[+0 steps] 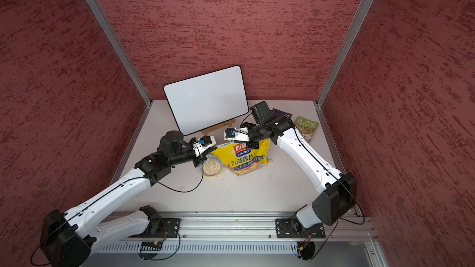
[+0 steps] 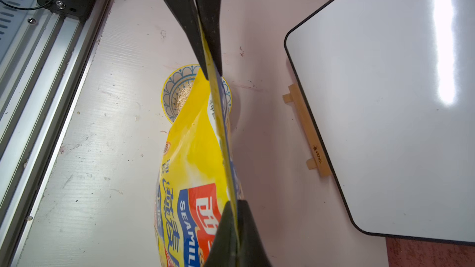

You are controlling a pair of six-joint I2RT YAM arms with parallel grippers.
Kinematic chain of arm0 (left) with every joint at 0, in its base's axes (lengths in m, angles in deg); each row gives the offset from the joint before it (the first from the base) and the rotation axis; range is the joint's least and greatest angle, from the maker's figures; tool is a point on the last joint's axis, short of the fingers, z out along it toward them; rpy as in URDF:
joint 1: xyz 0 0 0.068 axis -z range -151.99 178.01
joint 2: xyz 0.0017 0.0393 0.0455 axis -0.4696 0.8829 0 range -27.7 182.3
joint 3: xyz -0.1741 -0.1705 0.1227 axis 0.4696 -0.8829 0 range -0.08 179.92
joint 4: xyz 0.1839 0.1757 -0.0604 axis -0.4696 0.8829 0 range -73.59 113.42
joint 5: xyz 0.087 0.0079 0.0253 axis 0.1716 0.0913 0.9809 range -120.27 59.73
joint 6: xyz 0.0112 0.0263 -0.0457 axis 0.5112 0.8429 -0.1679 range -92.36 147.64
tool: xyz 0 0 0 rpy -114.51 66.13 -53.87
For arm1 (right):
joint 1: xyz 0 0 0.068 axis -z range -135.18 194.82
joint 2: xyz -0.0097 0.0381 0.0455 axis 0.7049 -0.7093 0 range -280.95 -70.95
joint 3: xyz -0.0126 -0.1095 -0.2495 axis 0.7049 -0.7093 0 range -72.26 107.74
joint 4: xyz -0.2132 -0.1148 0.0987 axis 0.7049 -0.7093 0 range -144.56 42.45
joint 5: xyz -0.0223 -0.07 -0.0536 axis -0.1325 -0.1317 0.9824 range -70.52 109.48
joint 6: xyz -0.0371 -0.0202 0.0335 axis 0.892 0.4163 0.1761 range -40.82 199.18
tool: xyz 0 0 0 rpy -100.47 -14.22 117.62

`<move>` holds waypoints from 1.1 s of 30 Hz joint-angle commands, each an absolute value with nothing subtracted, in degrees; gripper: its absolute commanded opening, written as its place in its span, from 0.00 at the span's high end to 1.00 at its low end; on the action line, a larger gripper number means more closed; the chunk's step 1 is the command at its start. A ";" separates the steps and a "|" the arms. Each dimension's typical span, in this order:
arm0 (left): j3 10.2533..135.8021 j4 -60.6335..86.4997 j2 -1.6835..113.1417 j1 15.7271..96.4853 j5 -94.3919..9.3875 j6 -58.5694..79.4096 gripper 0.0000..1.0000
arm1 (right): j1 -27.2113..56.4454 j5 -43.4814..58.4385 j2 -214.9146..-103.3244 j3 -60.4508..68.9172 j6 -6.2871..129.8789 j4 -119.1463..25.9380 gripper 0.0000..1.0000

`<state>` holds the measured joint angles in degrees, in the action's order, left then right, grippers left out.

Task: Pour the oats into the breakfast bowl
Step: Close the oats bag at the center of the board.

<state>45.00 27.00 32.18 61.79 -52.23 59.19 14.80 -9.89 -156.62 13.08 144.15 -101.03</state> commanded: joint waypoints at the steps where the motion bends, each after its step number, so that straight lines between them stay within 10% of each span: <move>1: 45.06 25.47 30.74 61.38 -52.51 58.58 1.00 | 16.71 -7.01 -154.67 14.75 144.61 -102.39 0.92; 18: 45.44 26.01 30.92 61.05 -52.79 58.98 1.00 | 21.80 -6.82 -151.35 16.29 145.71 -106.02 1.00; 21: 45.54 26.02 30.84 60.93 -52.86 58.89 1.00 | 22.36 -5.85 -150.08 14.88 145.57 -104.58 0.81; 31: 45.80 26.15 30.84 60.77 -52.95 58.94 1.00 | 24.05 -5.70 -149.25 14.92 146.14 -105.97 0.99; 33: 45.80 26.11 30.71 60.77 -52.86 58.94 0.78 | 24.11 -5.15 -149.09 14.48 146.15 -105.24 0.87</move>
<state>44.98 26.83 32.11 61.22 -53.17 59.23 22.91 -7.05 -150.68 13.89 146.05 -106.84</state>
